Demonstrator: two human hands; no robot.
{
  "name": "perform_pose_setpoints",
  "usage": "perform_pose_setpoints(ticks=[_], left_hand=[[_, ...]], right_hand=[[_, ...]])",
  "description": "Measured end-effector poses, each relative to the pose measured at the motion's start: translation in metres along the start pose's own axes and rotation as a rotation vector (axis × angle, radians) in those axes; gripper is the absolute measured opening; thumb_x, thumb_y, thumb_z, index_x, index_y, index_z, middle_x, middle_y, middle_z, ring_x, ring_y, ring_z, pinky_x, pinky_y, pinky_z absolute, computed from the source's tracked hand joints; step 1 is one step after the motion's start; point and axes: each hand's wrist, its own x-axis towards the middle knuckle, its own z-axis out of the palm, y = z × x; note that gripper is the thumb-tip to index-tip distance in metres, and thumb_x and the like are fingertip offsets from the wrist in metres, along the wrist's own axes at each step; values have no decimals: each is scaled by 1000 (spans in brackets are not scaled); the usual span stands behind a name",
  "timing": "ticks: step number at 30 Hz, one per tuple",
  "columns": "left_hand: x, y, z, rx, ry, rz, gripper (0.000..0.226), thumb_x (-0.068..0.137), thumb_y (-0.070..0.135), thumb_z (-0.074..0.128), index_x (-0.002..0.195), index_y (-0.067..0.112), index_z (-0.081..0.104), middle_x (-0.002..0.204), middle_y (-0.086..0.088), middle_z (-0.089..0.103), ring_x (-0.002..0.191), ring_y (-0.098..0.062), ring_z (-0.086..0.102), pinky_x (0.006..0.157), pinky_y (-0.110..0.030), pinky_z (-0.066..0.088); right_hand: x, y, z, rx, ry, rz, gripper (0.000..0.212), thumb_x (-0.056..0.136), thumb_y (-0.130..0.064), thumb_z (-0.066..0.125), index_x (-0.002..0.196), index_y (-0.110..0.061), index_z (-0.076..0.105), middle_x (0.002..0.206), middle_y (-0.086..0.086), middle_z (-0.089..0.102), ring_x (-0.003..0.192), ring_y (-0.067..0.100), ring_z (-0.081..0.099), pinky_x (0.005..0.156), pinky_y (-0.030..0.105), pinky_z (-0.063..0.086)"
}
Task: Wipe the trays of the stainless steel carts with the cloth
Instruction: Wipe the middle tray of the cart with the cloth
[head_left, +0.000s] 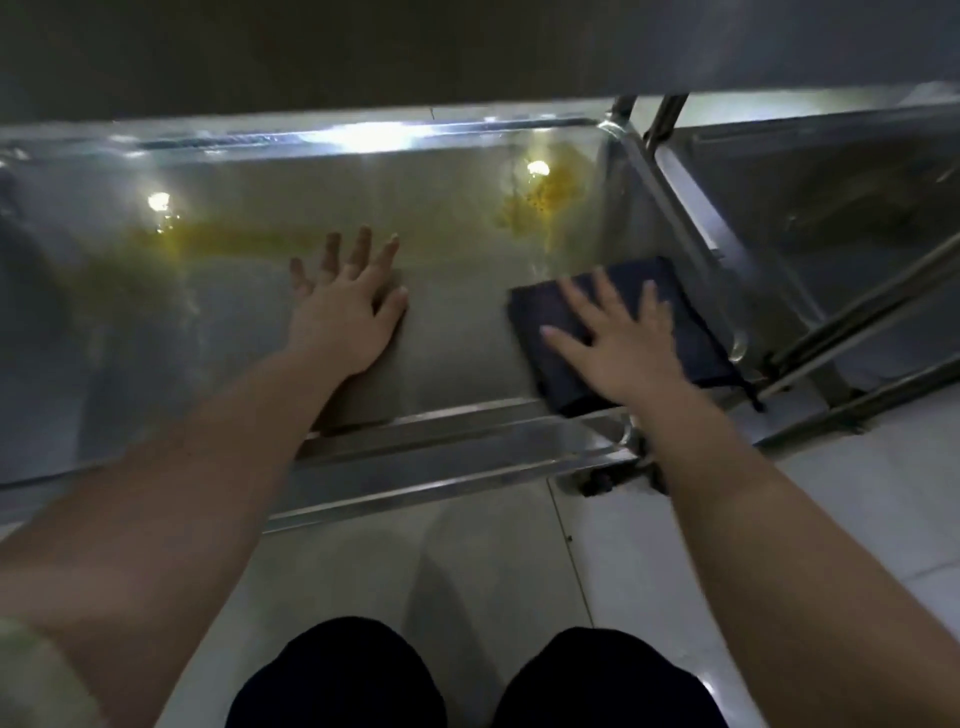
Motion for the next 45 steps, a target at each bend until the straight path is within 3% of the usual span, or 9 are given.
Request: perform_pose_setpoints(ticks=[5,11,19,24,27,32,35,41,45], left_hand=[[5,1,8,40,-27,-18,62,98,57,21,153,45,-6,164,8,-2,150,-26,-10,112,-64,-9],[2,0,6,-13,-17,-67,64,101,52,26,153,42,-9,165,4,-3,150,-28,-13,115,-61,-10],[5,3,5,85,-60,-94,59,98,60,16,153,45,1,165,4,-3,150,-30,-11,113,-65,-8],[5,3,2,79,-71,-111,57,100,57,17,154,45,2,165,5,-4,151,-28,-5,114,-63,-5],[4,1,1,74,-74,-113,57,100,58,17,154,44,3,165,5,-4,151,-28,-4,116,-62,-5],[4,7,0,88,-75,-112,58,100,56,17,155,41,4,165,4,-3,151,-30,-3,115,-63,-4],[4,7,0,100,-84,-114,57,101,54,17,155,40,4,165,4,-3,150,-31,-3,114,-64,-4],[2,2,2,97,-82,-123,60,103,48,17,157,27,4,165,3,-4,151,-27,-3,116,-62,-2],[5,2,2,70,-85,-132,63,102,50,17,157,23,3,165,4,-4,151,-26,-3,116,-60,-4]], right_hand=[[20,29,-7,5,12,282,75,84,-83,11,150,-52,-5,164,-9,-12,146,43,-15,116,60,-9],[2,-96,26,-53,33,-331,81,74,-87,3,149,-56,2,163,-14,-3,147,40,-12,115,57,-13],[57,33,-13,1,54,320,78,82,-84,13,151,-51,0,164,-11,-8,146,43,-12,115,62,-8],[68,-107,10,25,81,7,76,84,-81,15,152,-47,7,164,-7,-1,144,47,-14,110,66,-13],[68,-117,9,-13,71,-119,77,81,-84,14,150,-51,9,164,-12,1,147,41,-13,107,68,-17],[87,17,-23,32,87,251,79,82,-85,14,152,-49,9,164,-12,1,148,39,-9,110,69,-11],[91,12,-23,39,79,412,78,83,-81,12,153,-46,6,164,-8,-2,146,45,-12,108,70,-9],[76,-149,12,-6,73,-123,76,83,-81,13,152,-48,8,164,-8,3,146,45,-12,107,68,-15],[88,-96,-1,-22,63,-124,76,83,-84,16,151,-51,8,164,-13,2,148,39,-9,111,66,-11]])
